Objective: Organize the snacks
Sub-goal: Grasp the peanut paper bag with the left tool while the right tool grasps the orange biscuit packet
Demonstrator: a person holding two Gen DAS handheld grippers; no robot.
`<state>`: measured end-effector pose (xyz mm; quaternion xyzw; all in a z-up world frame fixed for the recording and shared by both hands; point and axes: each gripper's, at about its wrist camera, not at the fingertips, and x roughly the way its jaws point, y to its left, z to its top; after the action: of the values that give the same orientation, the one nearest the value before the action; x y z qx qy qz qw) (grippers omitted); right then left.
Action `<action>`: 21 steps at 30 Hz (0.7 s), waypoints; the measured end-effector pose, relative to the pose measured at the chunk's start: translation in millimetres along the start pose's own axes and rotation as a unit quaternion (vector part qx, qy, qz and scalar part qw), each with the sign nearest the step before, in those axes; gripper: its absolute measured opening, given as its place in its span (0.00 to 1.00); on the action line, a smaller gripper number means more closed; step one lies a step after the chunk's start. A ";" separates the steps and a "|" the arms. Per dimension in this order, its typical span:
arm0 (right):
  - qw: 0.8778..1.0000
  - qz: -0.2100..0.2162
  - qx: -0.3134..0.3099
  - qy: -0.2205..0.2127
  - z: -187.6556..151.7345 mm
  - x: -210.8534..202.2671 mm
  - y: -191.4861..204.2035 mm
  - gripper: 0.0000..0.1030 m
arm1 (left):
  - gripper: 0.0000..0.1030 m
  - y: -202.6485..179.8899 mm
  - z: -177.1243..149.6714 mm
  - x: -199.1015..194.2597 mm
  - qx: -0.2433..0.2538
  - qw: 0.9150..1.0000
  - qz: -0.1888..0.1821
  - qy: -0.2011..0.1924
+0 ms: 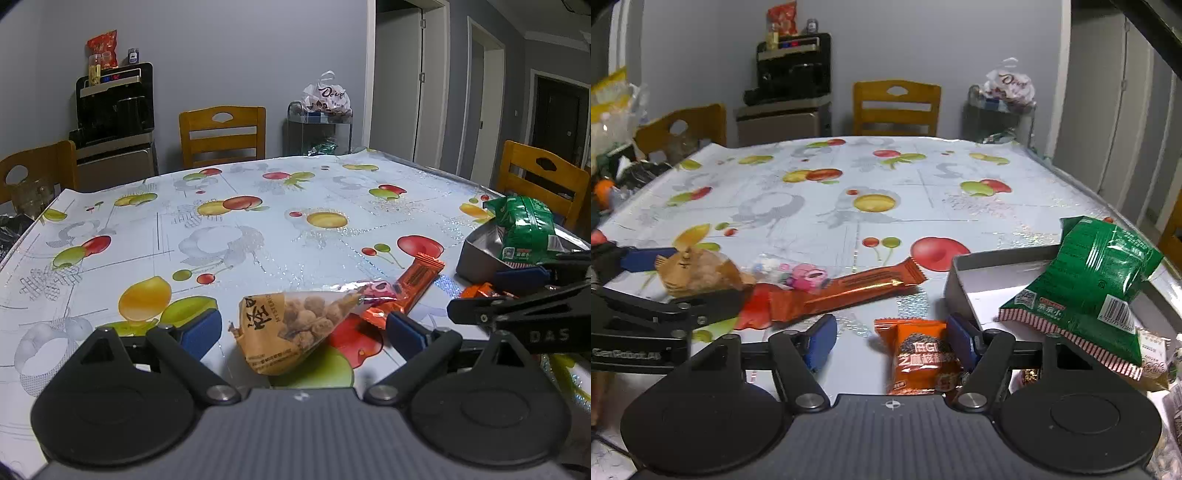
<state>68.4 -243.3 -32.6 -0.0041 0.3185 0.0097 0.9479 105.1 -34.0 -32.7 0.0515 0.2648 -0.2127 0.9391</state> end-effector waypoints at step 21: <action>0.999 0.015 -0.023 0.034 -3.2 6.1 3.5 0.63 | 0.95 -0.9 1.4 0.2 -0.002 1.000 -0.003 -0.001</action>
<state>71.2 -239.7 -38.9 -0.0210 0.3502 0.0309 0.9359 105.5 -35.2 -31.6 0.0487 0.2640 -0.2151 0.9390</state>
